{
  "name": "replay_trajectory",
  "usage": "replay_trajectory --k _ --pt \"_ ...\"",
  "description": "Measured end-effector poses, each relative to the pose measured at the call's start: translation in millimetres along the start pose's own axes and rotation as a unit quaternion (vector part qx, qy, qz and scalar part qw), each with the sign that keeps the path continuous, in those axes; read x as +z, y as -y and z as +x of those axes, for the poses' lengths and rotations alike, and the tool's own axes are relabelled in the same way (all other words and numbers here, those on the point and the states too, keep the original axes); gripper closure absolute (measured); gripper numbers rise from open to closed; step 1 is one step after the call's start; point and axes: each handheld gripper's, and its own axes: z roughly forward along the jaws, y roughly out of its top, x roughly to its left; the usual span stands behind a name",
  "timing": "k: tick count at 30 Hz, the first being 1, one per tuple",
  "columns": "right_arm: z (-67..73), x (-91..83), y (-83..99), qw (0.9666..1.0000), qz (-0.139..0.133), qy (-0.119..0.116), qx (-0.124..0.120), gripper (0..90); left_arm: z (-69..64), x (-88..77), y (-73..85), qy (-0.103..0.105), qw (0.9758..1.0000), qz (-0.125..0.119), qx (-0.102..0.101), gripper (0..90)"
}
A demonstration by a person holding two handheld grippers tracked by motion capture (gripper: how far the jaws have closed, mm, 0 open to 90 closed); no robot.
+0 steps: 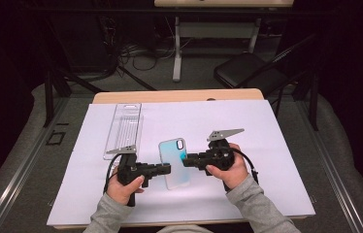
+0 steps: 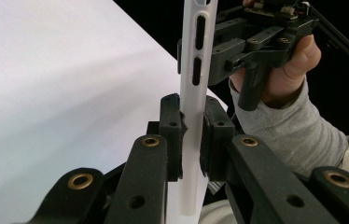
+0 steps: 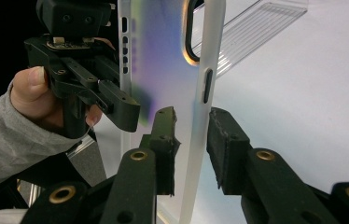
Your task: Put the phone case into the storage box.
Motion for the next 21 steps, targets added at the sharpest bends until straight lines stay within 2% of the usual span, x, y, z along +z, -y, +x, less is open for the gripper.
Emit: replay_trajectory --k 9,21 --pt "-2.3 -1.3 1.2 0.9996 -0.003 -0.029 0.0 75.2 -1.3 0.5 -0.6 0.018 0.9998 -0.001 0.001 81.3" --pt "-5.0 -2.0 1.2 0.9993 0.0 -0.035 0.015 80.7 -1.6 0.4 -0.8 0.019 0.9998 0.0 0.002 81.3"
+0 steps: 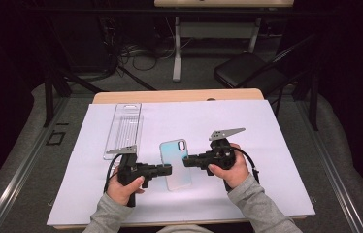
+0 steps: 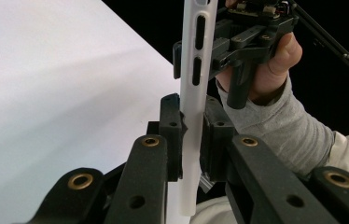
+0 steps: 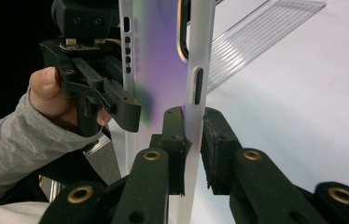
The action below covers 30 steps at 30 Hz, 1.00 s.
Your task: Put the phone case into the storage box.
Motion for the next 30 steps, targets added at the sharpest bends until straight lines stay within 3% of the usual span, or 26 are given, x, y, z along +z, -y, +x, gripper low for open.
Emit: replay_trajectory --k 30 --pt "-4.4 0.0 0.5 0.9999 0.003 -0.01 0.006 82.3 0.3 0.4 0.2 -0.005 1.0 0.004 0.004 81.3"
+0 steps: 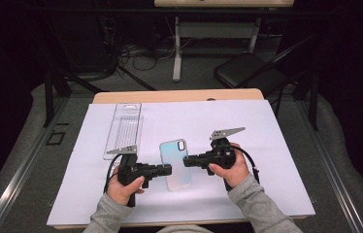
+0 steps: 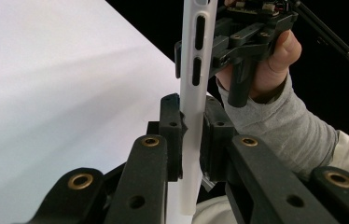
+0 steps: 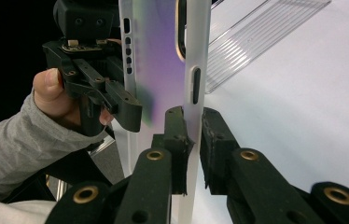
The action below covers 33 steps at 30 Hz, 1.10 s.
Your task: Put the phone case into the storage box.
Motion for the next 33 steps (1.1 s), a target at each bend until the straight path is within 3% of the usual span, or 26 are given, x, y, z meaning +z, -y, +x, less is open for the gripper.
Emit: replay_trajectory --k 21,33 --pt "0.5 0.1 0.8 1.0 -0.003 0.003 -0.006 82.8 -0.4 0.1 0.1 -0.005 1.0 0.002 0.002 81.3" --pt "2.6 0.0 0.7 0.9998 -0.017 0.008 -0.009 83.0 -1.8 -1.0 -0.4 -0.013 0.9998 -0.012 0.008 80.0"
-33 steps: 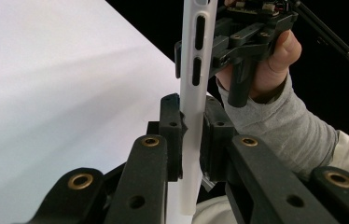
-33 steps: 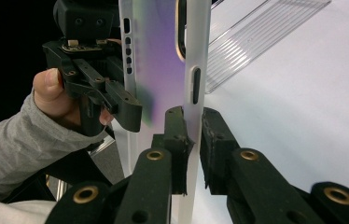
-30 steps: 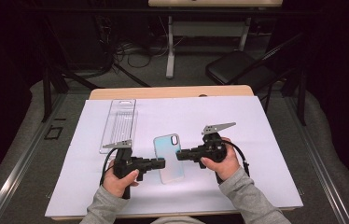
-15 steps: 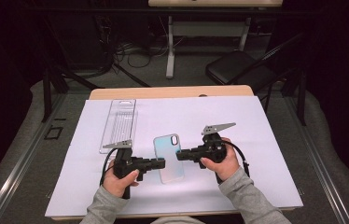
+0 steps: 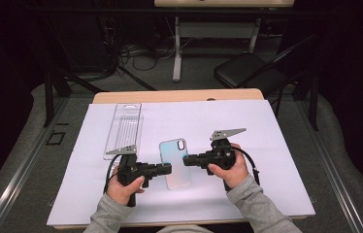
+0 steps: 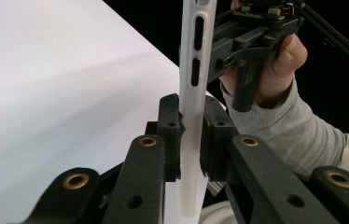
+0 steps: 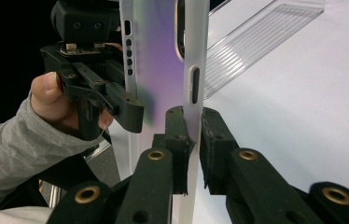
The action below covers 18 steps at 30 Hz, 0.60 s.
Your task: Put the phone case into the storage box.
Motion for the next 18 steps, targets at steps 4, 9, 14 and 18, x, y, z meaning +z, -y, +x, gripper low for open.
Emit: replay_trajectory --k 4,9,14,18 --pt "1.0 0.8 0.4 1.0 -0.002 0.004 0.0 83.0 -1.1 -0.8 -0.4 -0.01 0.9999 -0.005 0.005 74.9" --pt "1.2 0.7 0.4 0.9999 -0.004 0.011 -0.002 83.0 -2.3 -0.8 -1.2 -0.022 0.9996 -0.009 0.013 67.7" --pt "1.2 0.5 1.2 0.9997 -0.009 0.021 -0.006 83.1 -3.4 -1.3 -1.9 -0.044 0.9986 -0.015 0.026 61.6" --pt "2.9 0.7 2.1 0.9994 -0.01 0.03 -0.014 83.0 -5.0 -1.4 -1.4 -0.06 0.9976 -0.018 0.031 57.2"
